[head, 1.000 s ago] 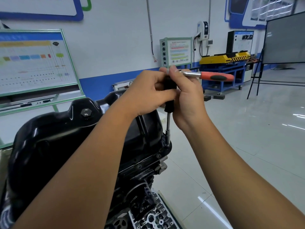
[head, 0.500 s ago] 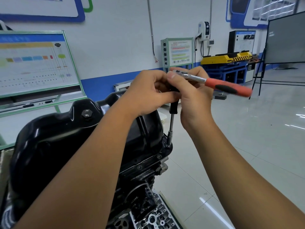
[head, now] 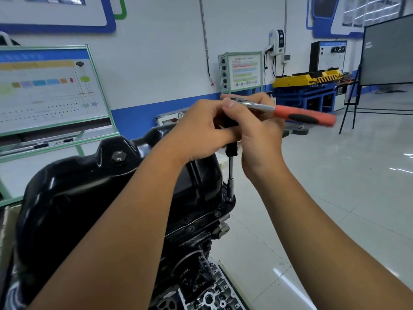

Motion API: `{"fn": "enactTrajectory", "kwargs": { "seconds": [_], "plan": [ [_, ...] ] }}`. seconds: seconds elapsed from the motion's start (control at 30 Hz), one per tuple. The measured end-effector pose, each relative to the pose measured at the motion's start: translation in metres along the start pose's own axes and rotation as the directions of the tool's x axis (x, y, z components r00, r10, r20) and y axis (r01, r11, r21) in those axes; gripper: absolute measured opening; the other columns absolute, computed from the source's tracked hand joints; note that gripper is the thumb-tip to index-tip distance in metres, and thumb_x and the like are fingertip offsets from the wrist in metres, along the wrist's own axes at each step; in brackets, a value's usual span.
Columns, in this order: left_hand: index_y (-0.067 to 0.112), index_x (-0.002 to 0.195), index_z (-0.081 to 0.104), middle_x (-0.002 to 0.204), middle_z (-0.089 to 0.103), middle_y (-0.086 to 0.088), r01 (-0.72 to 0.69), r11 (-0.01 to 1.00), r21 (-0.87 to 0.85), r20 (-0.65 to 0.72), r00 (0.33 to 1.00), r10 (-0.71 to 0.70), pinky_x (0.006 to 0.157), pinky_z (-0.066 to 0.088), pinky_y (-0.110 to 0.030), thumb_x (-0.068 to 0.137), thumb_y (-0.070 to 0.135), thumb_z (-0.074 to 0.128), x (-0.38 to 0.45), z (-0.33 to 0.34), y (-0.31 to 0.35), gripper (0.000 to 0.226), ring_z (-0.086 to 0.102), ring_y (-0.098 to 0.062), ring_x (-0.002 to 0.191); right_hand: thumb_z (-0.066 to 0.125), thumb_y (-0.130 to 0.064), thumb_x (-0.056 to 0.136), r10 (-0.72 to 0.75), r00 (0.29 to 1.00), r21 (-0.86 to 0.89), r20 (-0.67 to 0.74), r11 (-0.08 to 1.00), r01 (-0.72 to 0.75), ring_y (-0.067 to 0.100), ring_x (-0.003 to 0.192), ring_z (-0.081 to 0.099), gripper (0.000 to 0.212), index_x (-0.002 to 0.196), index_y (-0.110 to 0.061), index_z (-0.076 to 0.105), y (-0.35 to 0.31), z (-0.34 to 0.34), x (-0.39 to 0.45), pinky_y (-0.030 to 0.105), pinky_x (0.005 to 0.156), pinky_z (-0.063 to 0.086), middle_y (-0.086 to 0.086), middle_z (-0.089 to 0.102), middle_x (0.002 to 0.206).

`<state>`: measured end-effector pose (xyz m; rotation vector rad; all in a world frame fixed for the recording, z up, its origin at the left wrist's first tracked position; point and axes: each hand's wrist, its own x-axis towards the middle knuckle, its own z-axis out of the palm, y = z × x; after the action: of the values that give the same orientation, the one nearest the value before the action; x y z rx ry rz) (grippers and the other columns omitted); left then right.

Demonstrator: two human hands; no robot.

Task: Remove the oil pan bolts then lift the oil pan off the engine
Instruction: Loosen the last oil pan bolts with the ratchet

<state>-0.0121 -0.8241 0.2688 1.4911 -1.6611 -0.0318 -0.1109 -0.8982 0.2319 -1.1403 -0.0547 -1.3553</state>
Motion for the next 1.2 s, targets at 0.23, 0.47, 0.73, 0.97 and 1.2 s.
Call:
{"fn": "enactTrajectory", "kwargs": {
  "seconds": [0.23,0.47,0.73,0.97,1.2],
  "plan": [
    [0.040,0.084,0.075,0.075,0.073,0.016,0.021,0.993,0.120,-0.143,0.990,-0.004,0.067,0.056,-0.030,0.061,0.048,0.076,-0.0009,0.0044,0.0021,0.025,0.068,-0.004,0.071,0.074,-0.003,0.081,-0.052,0.999,-0.120,-0.010,0.992,0.050,0.021,0.079,0.072,0.016,0.079,-0.012,0.061,-0.0031,0.0001,0.0011,0.041,0.071,0.057,0.008,0.071,0.082],
    [0.027,0.092,0.072,0.066,0.071,0.008,0.018,1.000,-0.017,-0.012,1.000,-0.019,0.062,0.052,-0.021,0.083,0.020,0.077,-0.0001,-0.0019,0.0004,0.012,0.064,-0.004,0.061,0.069,-0.019,0.087,0.284,0.955,0.208,0.083,0.932,-0.295,0.034,0.084,0.067,0.021,0.095,0.000,0.066,-0.0061,0.0009,0.0034,0.047,0.074,0.052,0.021,0.065,0.095],
    [0.029,0.102,0.073,0.084,0.076,0.006,-0.027,0.999,-0.037,-0.013,1.000,0.026,0.067,0.056,-0.026,0.080,0.020,0.080,0.0010,-0.0010,0.0013,0.025,0.070,-0.007,0.075,0.071,-0.009,0.091,0.044,0.999,-0.117,-0.026,0.992,-0.047,0.024,0.073,0.065,0.017,0.084,-0.007,0.056,-0.0066,-0.0017,0.0050,0.044,0.066,0.053,0.010,0.065,0.079],
    [0.032,0.088,0.075,0.069,0.067,0.013,-0.022,1.000,0.007,-0.125,0.992,0.022,0.063,0.052,-0.032,0.064,0.036,0.085,-0.0001,0.0028,0.0013,0.026,0.058,-0.005,0.063,0.072,-0.012,0.089,-0.009,1.000,-0.104,0.014,0.994,0.010,0.021,0.078,0.071,0.021,0.073,-0.023,0.062,-0.0060,-0.0001,-0.0009,0.039,0.073,0.058,0.003,0.071,0.081],
    [0.009,0.112,0.073,0.092,0.073,-0.010,-0.014,0.998,-0.054,-0.039,0.999,0.012,0.064,0.055,-0.026,0.081,0.019,0.080,-0.0010,-0.0028,0.0013,0.032,0.069,-0.010,0.071,0.068,-0.017,0.090,0.197,0.973,0.072,0.122,0.976,-0.206,0.029,0.083,0.069,0.008,0.087,-0.010,0.065,-0.0076,0.0061,-0.0023,0.053,0.073,0.046,0.013,0.070,0.087]
  ]
}}
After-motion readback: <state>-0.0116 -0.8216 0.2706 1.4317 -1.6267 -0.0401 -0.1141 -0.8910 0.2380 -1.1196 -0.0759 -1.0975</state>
